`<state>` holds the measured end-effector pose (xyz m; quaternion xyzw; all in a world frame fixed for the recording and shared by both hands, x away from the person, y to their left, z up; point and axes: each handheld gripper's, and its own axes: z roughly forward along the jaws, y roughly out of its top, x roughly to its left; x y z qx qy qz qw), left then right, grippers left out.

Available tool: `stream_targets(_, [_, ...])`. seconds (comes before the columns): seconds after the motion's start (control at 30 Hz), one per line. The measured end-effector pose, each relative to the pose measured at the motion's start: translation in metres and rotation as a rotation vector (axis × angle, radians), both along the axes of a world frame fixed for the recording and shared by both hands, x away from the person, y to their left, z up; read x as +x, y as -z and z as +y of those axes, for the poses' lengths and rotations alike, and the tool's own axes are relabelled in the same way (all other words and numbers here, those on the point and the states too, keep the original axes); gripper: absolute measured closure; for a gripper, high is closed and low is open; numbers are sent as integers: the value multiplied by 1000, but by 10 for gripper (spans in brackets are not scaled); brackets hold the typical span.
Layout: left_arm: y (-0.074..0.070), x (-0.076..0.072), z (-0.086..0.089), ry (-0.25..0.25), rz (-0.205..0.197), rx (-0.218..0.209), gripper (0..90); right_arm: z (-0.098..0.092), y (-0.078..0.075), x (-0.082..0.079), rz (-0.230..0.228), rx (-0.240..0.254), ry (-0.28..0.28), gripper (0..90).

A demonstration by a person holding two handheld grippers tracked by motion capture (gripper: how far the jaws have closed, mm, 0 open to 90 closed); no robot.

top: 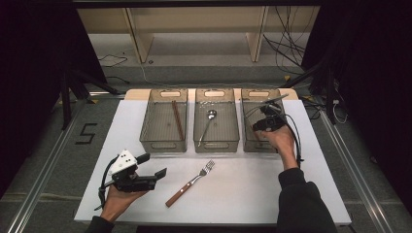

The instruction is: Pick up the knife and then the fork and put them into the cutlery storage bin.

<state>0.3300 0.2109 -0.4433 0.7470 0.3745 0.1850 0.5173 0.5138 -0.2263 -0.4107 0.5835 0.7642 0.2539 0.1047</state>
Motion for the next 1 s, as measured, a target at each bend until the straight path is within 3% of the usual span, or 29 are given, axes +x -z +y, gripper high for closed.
stream_targets(0.2, [0, 0, -1, -1, 0, -1, 158, 2, -16, -9, -83, 55, -36, 491])
stream_targets(0.53, [0, 1, 1, -5, 4, -2, 156, 23, -39, -45, -205, 145, -166, 395])
stream_targets(1.0, [0, 1, 2, -12, 2, -11, 156, 58, -24, -94, -250, 214, -295, 344])
